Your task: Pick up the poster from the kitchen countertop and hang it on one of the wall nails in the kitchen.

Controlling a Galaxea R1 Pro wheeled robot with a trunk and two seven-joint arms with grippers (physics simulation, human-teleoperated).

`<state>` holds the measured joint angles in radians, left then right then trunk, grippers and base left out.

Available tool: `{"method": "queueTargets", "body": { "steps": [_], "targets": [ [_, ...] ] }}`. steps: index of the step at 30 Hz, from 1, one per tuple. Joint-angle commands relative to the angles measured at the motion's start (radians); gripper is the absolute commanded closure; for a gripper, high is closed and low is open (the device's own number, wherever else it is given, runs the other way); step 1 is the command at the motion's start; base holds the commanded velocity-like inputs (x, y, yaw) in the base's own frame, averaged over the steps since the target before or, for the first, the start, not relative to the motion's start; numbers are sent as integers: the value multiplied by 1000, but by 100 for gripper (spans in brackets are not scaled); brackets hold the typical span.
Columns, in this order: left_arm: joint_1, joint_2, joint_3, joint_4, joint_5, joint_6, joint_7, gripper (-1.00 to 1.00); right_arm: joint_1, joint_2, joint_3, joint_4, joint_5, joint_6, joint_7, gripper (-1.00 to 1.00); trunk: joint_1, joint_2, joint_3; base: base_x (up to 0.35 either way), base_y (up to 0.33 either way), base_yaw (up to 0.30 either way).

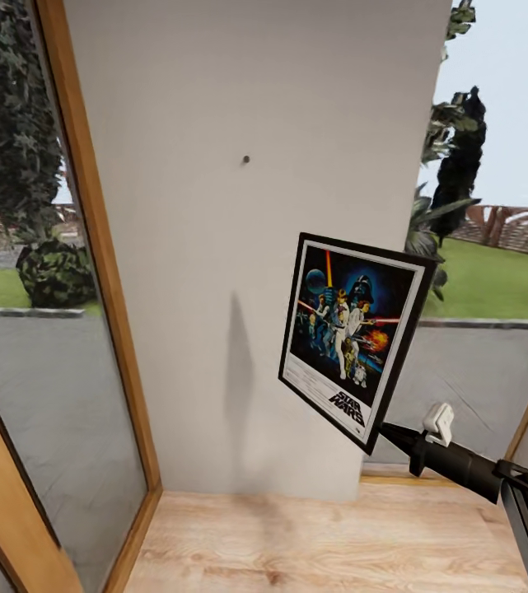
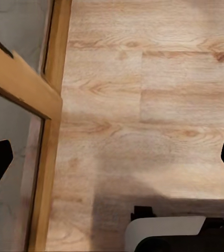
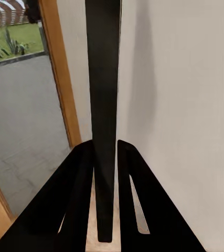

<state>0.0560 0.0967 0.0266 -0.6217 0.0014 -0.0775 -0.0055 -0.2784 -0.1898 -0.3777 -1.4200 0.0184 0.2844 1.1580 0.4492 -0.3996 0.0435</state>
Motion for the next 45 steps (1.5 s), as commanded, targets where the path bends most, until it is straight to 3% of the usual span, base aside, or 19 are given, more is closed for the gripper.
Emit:
{"method": "queueTargets", "body": {
  "steps": [1,16,45],
  "targets": [
    [1,0,1,-1,0,-2,-1,-100,-1,1,-1,-1,0,11,7,100,1,0,1,198,152,-271],
    [1,0,1,0,-1,-4,1,-100,-1,1,-2,-1,0,12,6,100,1,0,11,35,27,-263],
    [1,0,3,-1,-1,-4,3,-100,-1,0,-1,-5,-2,14,10,100,1,0,12,275,0,-7]
  ]
}}
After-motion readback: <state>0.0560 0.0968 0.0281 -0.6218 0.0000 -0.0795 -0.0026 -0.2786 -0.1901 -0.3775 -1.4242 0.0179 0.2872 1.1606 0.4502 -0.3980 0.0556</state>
